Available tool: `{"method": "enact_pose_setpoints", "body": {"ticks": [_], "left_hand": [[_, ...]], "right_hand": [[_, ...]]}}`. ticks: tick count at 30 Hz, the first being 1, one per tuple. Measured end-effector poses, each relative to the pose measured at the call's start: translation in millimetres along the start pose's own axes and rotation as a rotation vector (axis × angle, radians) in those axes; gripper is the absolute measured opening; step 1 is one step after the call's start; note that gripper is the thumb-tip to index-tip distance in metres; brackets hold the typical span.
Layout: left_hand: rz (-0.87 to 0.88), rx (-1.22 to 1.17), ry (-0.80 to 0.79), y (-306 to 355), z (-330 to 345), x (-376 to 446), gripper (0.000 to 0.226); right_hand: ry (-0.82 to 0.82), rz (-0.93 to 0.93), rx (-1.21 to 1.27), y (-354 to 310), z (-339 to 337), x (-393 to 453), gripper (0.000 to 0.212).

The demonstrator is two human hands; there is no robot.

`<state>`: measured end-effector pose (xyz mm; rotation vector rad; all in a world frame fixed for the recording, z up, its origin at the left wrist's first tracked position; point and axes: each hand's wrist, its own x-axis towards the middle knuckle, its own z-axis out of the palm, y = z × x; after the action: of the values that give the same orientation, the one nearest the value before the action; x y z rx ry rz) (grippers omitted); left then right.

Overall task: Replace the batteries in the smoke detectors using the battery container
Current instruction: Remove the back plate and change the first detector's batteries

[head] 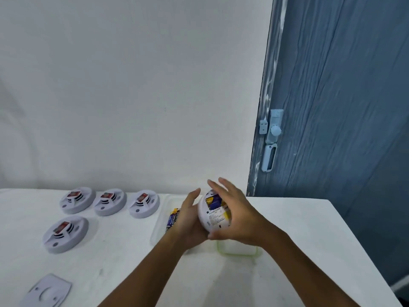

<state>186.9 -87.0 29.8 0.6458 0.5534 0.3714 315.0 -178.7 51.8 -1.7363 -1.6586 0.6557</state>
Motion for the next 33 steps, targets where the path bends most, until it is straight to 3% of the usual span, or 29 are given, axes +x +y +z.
{"method": "enact_pose_setpoints", "body": {"ticks": [2, 4, 7, 10, 12, 16, 19, 22, 33], "left_hand": [[-0.042, 0.120, -0.015, 6.0, -2.6, 2.2, 0.074], [-0.041, 0.228, -0.039, 13.5, -8.9, 6.5, 0.080], [0.065, 0.289, -0.051, 13.7, -6.8, 7.0, 0.069], [0.199, 0.325, -0.092, -6.7, 9.6, 4.3, 0.057], [0.213, 0.291, -0.103, -14.0, 19.8, 4.9, 0.051], [0.059, 0.022, -0.032, -4.4, 13.8, 8.7, 0.060], [0.054, -0.004, -0.017, -0.6, 4.8, 11.0, 0.061], [0.044, 0.014, -0.037, 1.8, 5.9, 9.6, 0.061], [0.066, 0.062, -0.053, 12.1, 0.5, 10.5, 0.060]], "right_hand": [[-0.003, 0.002, -0.092, -0.9, -0.2, 2.3, 0.111], [0.162, 0.071, -0.001, -1.2, -0.8, 4.0, 0.104], [0.414, 0.268, 0.159, 1.2, -2.7, 9.2, 0.098], [0.323, 0.394, 0.138, 1.5, -0.2, 10.5, 0.101], [0.299, 0.392, 0.097, -0.1, 1.4, 3.9, 0.091], [0.439, 0.291, 0.082, 7.7, -8.4, -10.7, 0.052], [0.448, 0.161, 0.126, 15.2, -12.0, -14.7, 0.026], [0.375, 0.109, 0.143, 14.9, -6.3, -13.7, 0.027], [0.376, 0.087, 0.070, 11.5, -1.0, 1.4, 0.022]]}}
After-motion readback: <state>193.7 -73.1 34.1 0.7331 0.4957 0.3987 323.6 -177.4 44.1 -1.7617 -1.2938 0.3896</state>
